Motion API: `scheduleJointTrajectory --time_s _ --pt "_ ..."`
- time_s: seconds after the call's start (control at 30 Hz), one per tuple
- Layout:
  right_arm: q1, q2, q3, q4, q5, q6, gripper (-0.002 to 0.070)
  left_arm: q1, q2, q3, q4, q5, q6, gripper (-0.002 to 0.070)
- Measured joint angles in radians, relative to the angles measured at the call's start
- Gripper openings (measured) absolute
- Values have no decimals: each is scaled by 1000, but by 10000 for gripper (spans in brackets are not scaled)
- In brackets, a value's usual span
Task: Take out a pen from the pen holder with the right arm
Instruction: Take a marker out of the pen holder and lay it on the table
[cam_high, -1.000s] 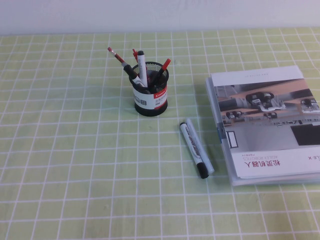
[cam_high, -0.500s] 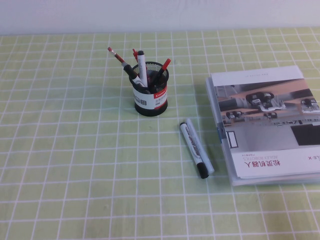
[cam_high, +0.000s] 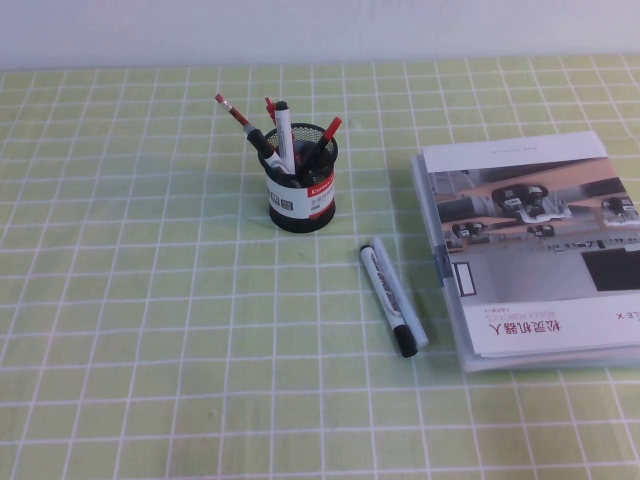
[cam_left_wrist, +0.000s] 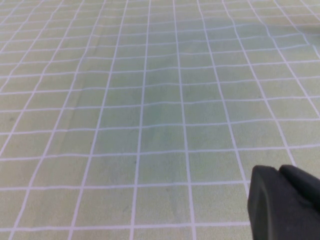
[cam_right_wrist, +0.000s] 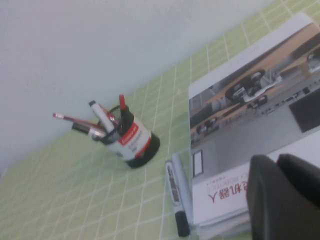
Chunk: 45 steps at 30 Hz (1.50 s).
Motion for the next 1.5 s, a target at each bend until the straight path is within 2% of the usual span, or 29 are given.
scheduleJointTrajectory --time_s 0.3,0.47,0.63,0.8,0.93,1.13,1.37,1.5 --pt "0 415 -201 -68 181 -188 -13 0 0 0 0 0 0 -6" --pt "0 625 -297 -74 211 -300 -12 0 0 0 0 0 0 -6" --pt "38 776 -405 -101 188 -327 -12 0 0 0 0 0 0 -6" --pt "210 917 -507 -167 69 -304 -13 0 0 0 0 0 0 -6" --pt "404 1055 -599 -213 -56 -296 -12 0 0 0 0 0 0 -6" --pt "620 1295 -763 -228 -151 -422 -12 0 0 0 0 0 0 -6" --pt "723 1543 -991 -302 -224 -492 9 0 0 0 0 0 0 -6" --pt "752 1641 -1077 -407 -305 -492 83 0 0 0 0 0 0 -6"
